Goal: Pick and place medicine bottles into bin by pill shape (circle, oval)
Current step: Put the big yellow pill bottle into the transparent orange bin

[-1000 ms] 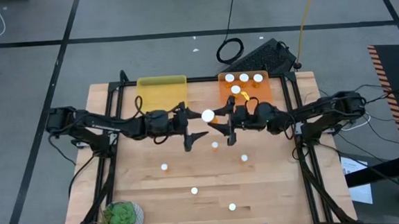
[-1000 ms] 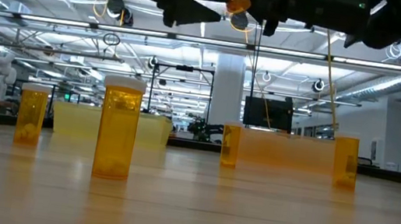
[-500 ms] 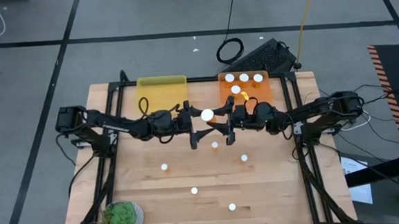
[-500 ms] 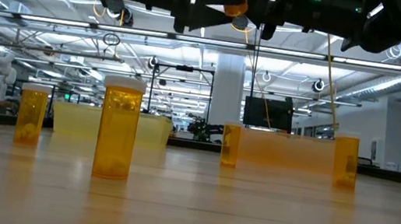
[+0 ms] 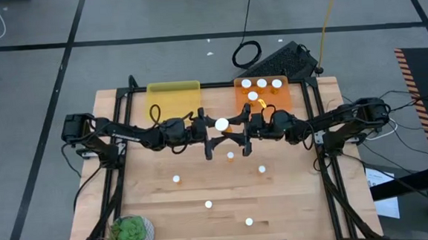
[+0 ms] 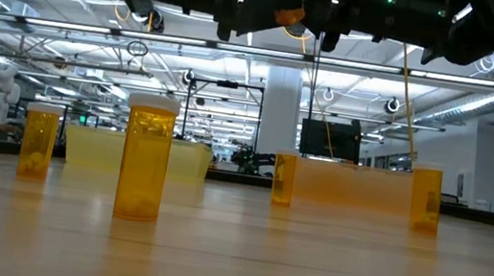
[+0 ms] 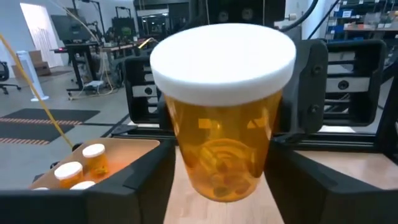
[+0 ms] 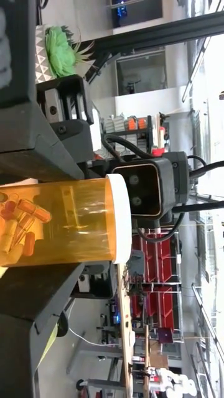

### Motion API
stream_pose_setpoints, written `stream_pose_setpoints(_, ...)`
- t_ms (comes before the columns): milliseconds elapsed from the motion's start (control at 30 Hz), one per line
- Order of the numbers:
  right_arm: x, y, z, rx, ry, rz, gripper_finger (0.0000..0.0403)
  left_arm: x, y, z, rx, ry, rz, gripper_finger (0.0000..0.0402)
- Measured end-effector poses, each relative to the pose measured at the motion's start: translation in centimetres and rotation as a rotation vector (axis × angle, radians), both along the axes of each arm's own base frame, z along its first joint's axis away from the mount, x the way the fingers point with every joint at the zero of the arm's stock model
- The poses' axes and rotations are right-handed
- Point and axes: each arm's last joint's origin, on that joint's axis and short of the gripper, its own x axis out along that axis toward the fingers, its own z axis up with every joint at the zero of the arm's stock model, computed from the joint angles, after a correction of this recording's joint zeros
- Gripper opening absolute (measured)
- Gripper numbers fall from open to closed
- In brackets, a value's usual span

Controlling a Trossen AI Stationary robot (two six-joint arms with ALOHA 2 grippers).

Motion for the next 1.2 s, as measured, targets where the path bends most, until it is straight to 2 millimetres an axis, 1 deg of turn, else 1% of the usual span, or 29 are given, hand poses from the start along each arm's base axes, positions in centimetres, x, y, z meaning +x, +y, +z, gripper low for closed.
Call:
stream_pose_setpoints(167,0.0,0.0,0.0,-0.001,0.0,0.0,0.0199,0.0,0.0,0.0,0.0,0.0,-0.001,0.0201)
stream_pose_setpoints(267,0.0,0.0,0.0,-0.001,0.0,0.0,0.0199,0.0,0.0,0.0,-0.001,0.0,-0.001,0.019)
stream_pose_setpoints(467,0.0,0.0,-0.1,-0.003,0.006,-0.001,0.0199,0.0,0.0,-0.1,0.0,0.009,-0.001,0.0196)
stream_pose_setpoints(567,0.0,-0.2,-0.2,-0.002,0.027,-0.005,0.0205,0.0,0.0,-0.3,0.008,0.034,0.0,0.0198)
stream_pose_setpoints(667,-0.2,-0.2,-0.2,0.001,0.061,-0.008,0.023,0.0,0.0,-0.6,0.012,0.062,0.001,0.0199)
stream_pose_setpoints(833,-0.7,-0.3,0.0,0.009,0.129,-0.01,0.0295,0.0,0.0,-0.8,0.027,0.087,0.016,0.0199)
stream_pose_setpoints(967,-1.8,-0.2,0.7,0.009,0.199,-0.011,0.0334,-0.1,0.4,-1.2,0.026,0.126,0.03,0.02)
stream_pose_setpoints(1067,-2.9,-0.2,1.0,0.019,0.277,-0.018,0.0344,-0.2,0.7,-1.7,0.024,0.182,0.04,0.02)
stream_pose_setpoints(1200,-4.2,-0.2,1.5,0.064,0.341,-0.064,0.0342,-0.4,1.2,-2.7,0.012,0.287,0.054,0.02)
